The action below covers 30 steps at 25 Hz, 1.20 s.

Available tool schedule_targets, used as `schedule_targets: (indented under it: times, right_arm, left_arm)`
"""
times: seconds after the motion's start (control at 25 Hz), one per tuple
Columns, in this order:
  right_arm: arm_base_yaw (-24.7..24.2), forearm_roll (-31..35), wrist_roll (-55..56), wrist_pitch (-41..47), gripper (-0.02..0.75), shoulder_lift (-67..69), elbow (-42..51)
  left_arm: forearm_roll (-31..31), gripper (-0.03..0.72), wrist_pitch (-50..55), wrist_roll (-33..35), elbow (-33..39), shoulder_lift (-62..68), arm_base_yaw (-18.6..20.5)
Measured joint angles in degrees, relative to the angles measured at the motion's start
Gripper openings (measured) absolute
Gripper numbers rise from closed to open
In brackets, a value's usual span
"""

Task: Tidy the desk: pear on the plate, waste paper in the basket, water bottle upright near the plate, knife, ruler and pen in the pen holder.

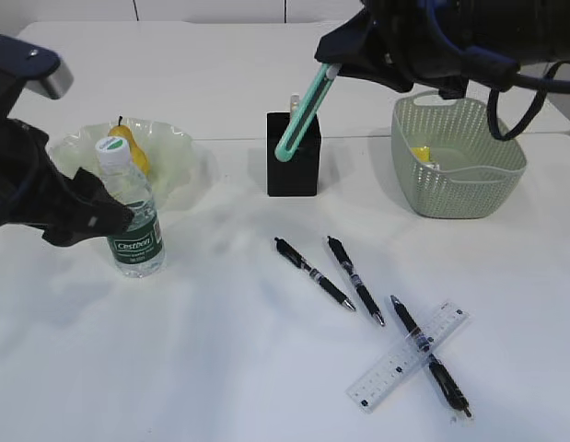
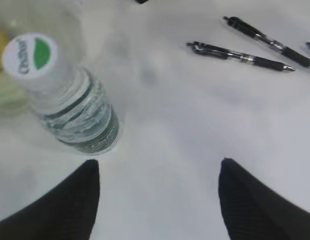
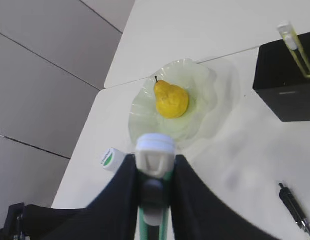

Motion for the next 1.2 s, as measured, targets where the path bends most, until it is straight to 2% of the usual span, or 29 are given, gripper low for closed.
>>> schedule_targets:
  times: [0.24, 0.44, 0.72, 0.96, 1.2]
  right_arm:
    - [-0.36, -0.09, -2.46, -2.10, 0.125, 4.65, -3.10]
    - [-0.36, -0.09, -3.98, -6.64, 0.125, 9.25, -8.10]
    - [-0.94, 0.01, -6.62, -8.48, 0.125, 18.35, -16.30]
    - [-4.12, 0.01, -7.60, -8.60, 0.125, 25.05, -23.17]
    - [-5.94, 0.01, -10.04, -8.94, 0.125, 29.99, -29.49]
  left_arm:
    - [0.62, 0.508, -9.62, -6.45, 9.09, -2.18, 2.28]
    - [0.51, 0.496, -14.63, -7.25, 14.12, -6.61, 5.30]
    - [0.92, 0.483, -14.10, -7.53, 14.77, -8.69, 11.89]
    - [1.65, 0.480, -12.34, -7.62, 14.77, -8.69, 14.04]
    - [7.85, 0.458, -12.06, -8.51, 14.77, -8.69, 17.56]
